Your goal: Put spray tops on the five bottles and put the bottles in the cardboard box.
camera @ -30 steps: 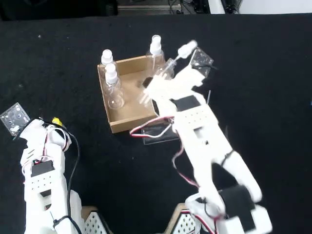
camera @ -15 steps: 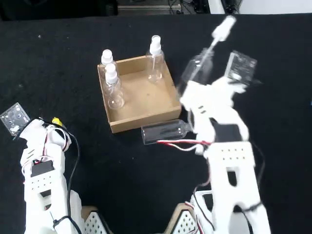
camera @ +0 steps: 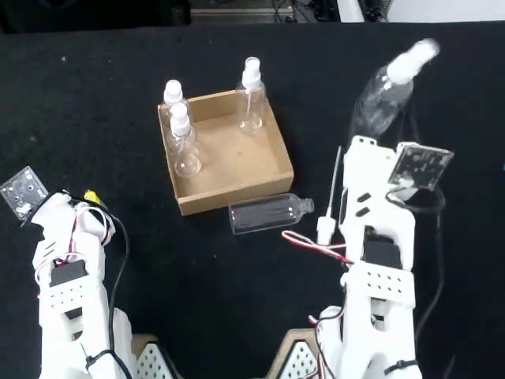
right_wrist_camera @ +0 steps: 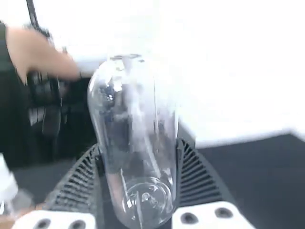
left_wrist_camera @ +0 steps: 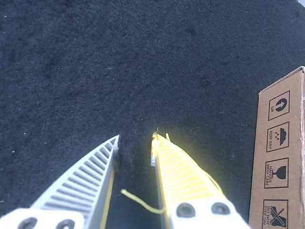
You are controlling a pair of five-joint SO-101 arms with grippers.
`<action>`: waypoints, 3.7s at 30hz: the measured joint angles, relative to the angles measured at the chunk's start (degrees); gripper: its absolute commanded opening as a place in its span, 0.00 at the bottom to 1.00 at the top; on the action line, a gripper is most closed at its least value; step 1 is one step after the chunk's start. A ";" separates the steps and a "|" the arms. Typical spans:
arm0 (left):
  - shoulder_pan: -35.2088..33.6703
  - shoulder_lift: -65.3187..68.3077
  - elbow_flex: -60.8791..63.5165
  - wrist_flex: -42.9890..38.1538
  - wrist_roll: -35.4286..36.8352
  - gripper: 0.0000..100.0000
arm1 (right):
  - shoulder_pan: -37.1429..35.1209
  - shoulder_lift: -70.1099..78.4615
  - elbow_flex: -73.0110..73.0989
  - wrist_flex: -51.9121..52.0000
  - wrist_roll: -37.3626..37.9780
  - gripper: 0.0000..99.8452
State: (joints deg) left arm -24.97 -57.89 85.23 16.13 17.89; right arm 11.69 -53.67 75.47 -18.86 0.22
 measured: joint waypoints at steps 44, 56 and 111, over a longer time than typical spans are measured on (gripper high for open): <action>0.00 0.00 0.00 0.00 0.00 0.09 | 20.31 88.00 -17.76 -65.32 1.32 0.01; 0.00 0.00 0.00 0.00 0.00 0.09 | 20.22 95.74 -19.87 -67.87 4.84 0.01; 0.00 0.00 0.00 0.00 0.00 0.09 | 20.84 87.21 -12.75 -70.59 4.92 0.36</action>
State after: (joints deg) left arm -24.97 -57.89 85.23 16.13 17.89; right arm 32.53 33.54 62.73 -89.45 5.14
